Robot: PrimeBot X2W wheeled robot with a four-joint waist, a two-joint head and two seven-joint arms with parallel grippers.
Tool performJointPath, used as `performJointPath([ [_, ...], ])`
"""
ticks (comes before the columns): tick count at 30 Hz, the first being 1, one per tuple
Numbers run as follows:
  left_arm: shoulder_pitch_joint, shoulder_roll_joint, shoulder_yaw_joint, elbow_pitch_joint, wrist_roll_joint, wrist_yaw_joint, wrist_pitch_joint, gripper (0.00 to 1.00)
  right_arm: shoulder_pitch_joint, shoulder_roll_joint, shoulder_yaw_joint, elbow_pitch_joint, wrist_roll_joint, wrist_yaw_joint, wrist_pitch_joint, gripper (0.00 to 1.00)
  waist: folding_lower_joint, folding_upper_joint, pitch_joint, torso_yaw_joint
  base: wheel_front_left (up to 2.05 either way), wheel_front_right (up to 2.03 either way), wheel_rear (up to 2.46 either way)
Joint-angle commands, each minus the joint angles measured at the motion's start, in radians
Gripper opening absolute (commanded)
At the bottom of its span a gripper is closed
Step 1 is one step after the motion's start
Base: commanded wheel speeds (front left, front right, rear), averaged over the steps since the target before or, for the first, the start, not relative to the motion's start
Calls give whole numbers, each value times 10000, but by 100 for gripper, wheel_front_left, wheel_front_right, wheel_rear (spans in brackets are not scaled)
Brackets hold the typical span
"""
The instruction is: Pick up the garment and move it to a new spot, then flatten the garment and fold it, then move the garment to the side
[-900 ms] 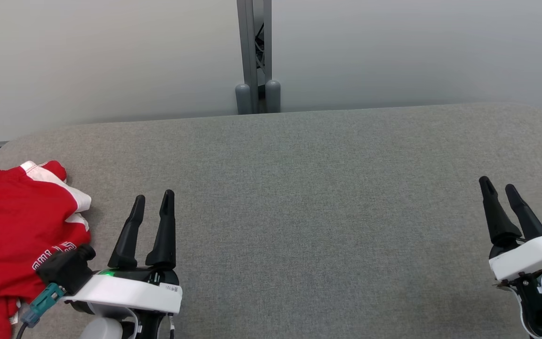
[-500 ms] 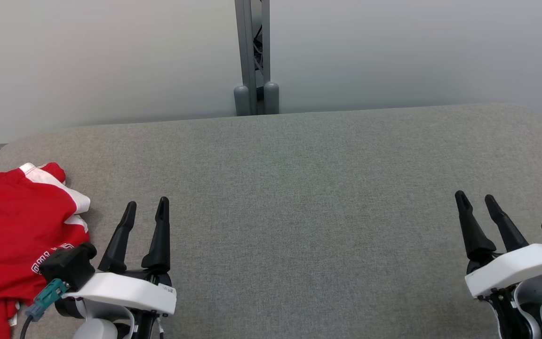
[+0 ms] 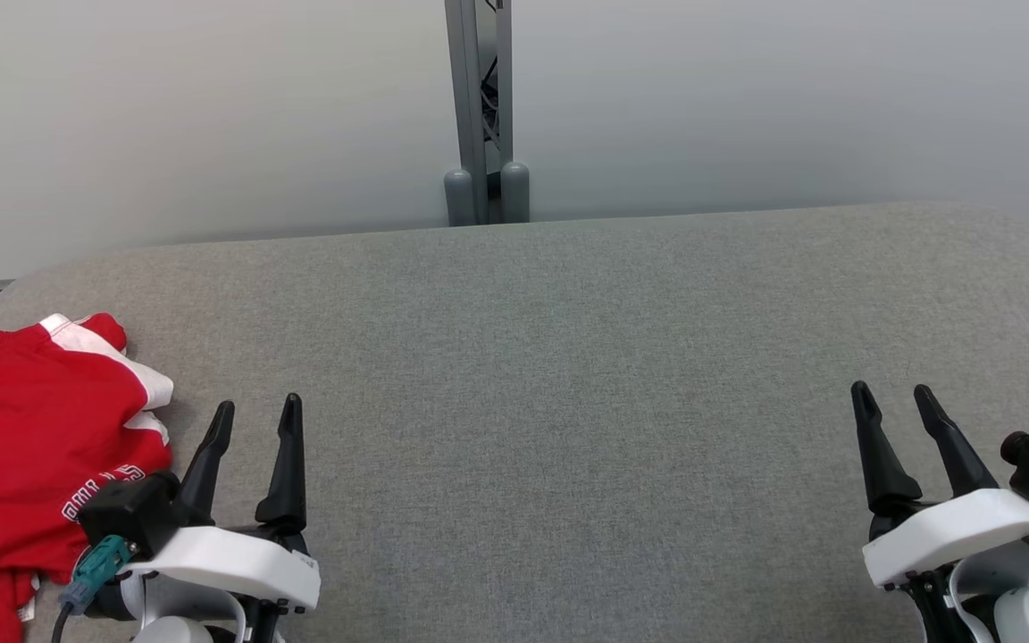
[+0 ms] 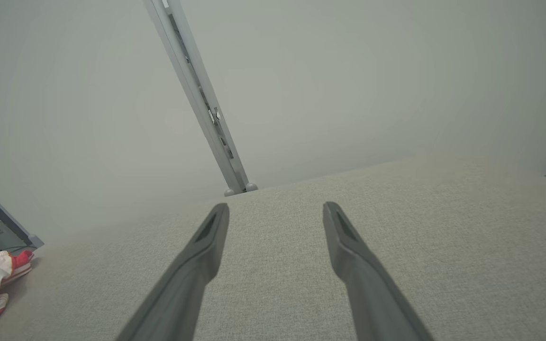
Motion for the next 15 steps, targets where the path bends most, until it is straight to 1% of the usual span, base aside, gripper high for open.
performJointPath([
  [1,20,66,79,-37,297,96,57,100,15,-49,89,-97,-348,3,-218,100,0,0,-21,5,0,0,0],
  [15,315,44,157,136,1138,331,108,100,174,113,253,100,-1334,2,-900,100,0,0,-90,-8,0,0,0],
])
